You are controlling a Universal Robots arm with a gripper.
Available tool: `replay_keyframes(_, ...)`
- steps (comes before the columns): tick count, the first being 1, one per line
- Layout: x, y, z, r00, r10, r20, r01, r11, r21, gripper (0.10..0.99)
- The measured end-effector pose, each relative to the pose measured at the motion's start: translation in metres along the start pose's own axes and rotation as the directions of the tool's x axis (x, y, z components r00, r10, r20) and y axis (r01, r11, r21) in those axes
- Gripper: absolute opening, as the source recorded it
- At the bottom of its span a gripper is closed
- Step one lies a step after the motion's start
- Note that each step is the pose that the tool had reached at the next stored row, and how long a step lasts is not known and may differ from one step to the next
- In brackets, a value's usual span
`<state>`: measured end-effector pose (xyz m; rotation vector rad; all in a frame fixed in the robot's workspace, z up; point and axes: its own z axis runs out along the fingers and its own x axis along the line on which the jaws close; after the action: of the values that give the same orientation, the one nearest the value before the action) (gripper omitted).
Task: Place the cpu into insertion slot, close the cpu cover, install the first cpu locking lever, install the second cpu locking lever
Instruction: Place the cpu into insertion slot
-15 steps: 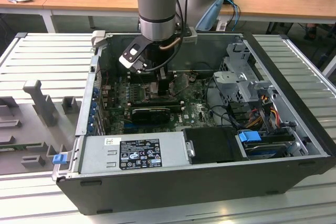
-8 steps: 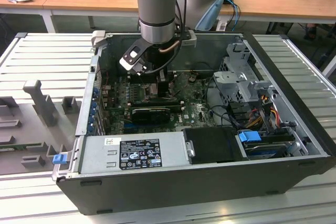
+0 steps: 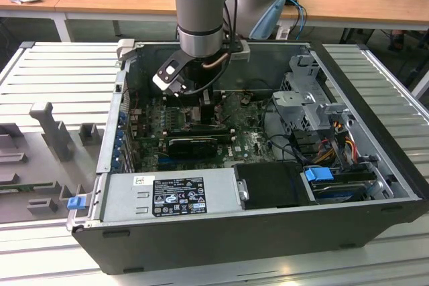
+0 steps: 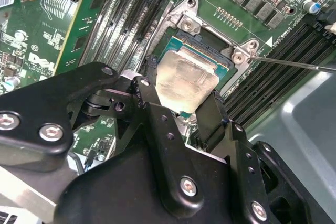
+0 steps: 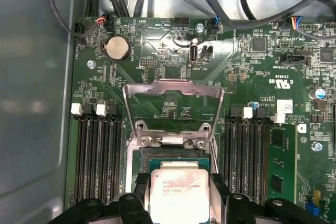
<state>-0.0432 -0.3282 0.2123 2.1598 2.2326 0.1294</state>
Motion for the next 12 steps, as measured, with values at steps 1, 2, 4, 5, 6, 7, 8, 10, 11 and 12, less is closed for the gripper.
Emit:
replay_keyframes(1,0.0005,0.0,0.0006,1.0,0.0,-0.0001,0.0,1.0,0.0,0.541)
replay_keyframes(2,0.0008,0.0,0.0012,1.0,0.001,-0.0001,-0.001,1.0,0.0,0.541)
replay_keyframes(4,0.002,-0.0001,0.0028,0.9999,0.011,0.0006,-0.011,0.9999,0.0,0.541)
replay_keyframes(5,0.0024,-0.0001,0.0035,0.9999,0.016,0.001,-0.016,0.9999,-0.001,0.541)
replay_keyframes(6,0.0029,-0.0002,0.0046,0.9997,0.023,0.0016,-0.023,0.9997,-0.001,0.541)
replay_keyframes(7,0.0034,-0.0002,0.0056,0.9996,0.028,0.0021,-0.028,0.9996,-0.001,0.541)
replay_keyframes(8,0.0036,-0.0003,0.0066,0.9996,0.028,0.0021,-0.028,0.9996,-0.001,0.541)
replay_keyframes(10,0.0038,-0.0004,0.0083,0.9996,0.028,0.0021,-0.028,0.9996,-0.001,0.541)
replay_keyframes(11,0.0038,-0.0005,0.0088,0.9996,0.028,0.0022,-0.028,0.9996,-0.001,0.541)
replay_keyframes(12,0.0038,-0.0005,0.0097,0.9996,0.028,0.0021,-0.028,0.9996,-0.001,0.541)
